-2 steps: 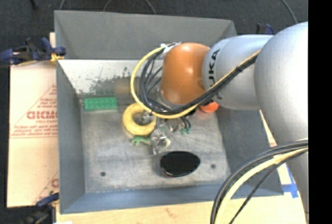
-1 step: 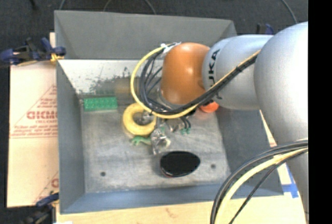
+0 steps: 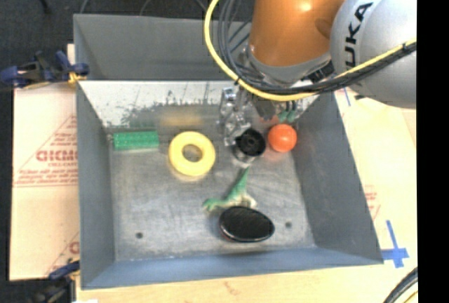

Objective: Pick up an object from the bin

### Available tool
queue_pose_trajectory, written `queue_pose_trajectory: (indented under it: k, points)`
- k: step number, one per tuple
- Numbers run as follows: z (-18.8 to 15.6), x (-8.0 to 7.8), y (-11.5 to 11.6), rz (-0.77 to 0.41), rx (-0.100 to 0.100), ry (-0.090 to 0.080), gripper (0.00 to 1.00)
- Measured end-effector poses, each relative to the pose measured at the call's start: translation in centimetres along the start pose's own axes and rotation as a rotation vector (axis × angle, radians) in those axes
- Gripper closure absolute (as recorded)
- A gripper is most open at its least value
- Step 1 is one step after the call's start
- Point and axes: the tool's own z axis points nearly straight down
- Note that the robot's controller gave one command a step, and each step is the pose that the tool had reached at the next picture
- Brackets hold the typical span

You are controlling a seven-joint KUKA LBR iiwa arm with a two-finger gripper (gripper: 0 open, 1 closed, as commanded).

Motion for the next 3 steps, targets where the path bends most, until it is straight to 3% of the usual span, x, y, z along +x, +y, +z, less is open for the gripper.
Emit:
queue_pose_trajectory:
  k: [1, 2, 3]
  points:
    - [-0.1, 0.0, 0.0, 0.001, -0.001, -0.001, 1.0]
    - [10.7, 6.2, -1.4, -0.04, -0.003, 0.008, 0.0]
    - [10.4, 6.0, -1.4, -0.039, -0.002, 0.002, 0.0]
